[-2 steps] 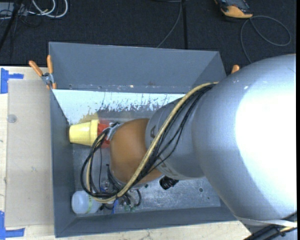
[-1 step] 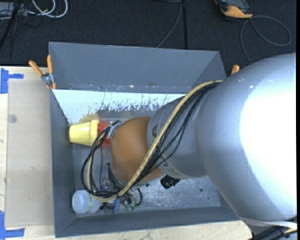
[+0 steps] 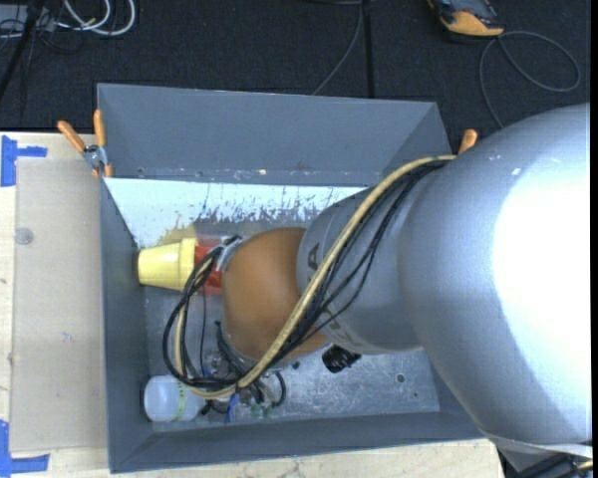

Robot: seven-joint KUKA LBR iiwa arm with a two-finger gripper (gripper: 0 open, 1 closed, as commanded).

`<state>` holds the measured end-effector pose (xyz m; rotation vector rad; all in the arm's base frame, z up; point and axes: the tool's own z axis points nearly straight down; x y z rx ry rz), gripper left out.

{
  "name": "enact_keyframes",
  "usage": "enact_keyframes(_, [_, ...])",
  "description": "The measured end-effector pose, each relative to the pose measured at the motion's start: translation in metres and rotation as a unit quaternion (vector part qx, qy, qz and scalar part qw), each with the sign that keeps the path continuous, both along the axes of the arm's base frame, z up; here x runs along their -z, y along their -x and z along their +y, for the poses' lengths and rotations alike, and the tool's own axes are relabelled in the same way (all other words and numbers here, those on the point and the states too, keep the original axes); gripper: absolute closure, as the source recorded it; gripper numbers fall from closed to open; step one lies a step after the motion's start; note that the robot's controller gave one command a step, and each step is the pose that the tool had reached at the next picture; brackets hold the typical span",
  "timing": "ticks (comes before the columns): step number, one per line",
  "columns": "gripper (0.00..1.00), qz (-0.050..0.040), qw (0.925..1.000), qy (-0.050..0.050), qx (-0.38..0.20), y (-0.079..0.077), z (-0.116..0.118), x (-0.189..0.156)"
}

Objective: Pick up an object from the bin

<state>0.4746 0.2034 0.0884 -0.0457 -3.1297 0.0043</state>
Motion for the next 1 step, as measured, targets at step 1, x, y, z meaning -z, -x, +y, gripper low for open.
enact_keyframes(1, [1.0, 0.0, 1.0, 0.0, 0.0, -0.0001, 0.0, -0.0102])
